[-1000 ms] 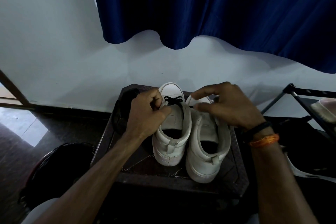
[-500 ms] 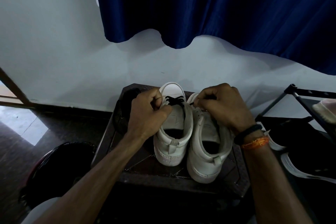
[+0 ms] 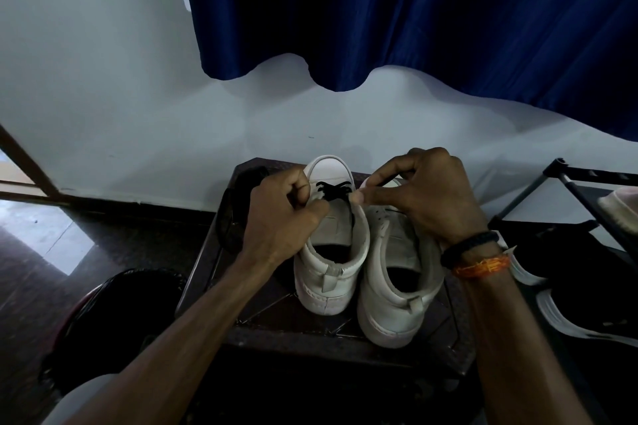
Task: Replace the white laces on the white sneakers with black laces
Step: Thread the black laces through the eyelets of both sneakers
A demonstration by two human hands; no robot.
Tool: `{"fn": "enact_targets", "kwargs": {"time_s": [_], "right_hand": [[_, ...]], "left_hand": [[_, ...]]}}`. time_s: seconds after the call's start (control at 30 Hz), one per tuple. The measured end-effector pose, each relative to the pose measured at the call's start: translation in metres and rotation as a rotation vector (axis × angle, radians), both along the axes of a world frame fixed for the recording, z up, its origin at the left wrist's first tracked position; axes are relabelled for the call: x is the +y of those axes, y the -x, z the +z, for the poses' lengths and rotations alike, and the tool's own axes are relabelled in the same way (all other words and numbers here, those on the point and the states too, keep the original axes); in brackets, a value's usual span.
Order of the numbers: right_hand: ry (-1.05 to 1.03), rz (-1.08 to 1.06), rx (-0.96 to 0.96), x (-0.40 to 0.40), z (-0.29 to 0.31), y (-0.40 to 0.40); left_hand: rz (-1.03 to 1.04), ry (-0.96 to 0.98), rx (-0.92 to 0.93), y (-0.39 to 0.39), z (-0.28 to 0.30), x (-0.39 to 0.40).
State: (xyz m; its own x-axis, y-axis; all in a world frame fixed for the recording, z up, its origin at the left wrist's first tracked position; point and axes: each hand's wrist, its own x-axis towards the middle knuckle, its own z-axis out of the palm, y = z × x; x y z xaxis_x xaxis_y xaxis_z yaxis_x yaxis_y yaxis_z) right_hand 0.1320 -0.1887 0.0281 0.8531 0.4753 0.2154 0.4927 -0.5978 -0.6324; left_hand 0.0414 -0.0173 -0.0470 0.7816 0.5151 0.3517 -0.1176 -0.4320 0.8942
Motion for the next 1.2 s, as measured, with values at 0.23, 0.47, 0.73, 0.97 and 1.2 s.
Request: {"fn": "enact_targets", "kwargs": {"time_s": [0.23, 0.47, 0.73, 0.97, 1.2], "right_hand": [[-0.196, -0.017, 0.047, -0.01, 0.023, 0.007], [-0.251, 0.168, 0.438, 0.017, 0.01, 0.022], [-0.2, 0.216, 0.472, 0.03, 0.011, 0.038], [-0.131, 0.355, 0.201, 0.023, 0.013, 0.025], [-0.014, 0.272, -0.028, 0.011, 0.012, 0.01]], "left_hand": [[-0.167, 0.074, -0.045, 0.002, 0.004, 0.005], [-0.27, -0.095, -0.265, 0.001, 0.023, -0.003], [-0.292, -0.144, -0.377, 0.006, 0.024, -0.014], [-0.145, -0.139, -0.338, 0.002, 0.025, -0.008], [-0.095, 0.061, -0.174, 0.002, 0.028, 0.009]]}}
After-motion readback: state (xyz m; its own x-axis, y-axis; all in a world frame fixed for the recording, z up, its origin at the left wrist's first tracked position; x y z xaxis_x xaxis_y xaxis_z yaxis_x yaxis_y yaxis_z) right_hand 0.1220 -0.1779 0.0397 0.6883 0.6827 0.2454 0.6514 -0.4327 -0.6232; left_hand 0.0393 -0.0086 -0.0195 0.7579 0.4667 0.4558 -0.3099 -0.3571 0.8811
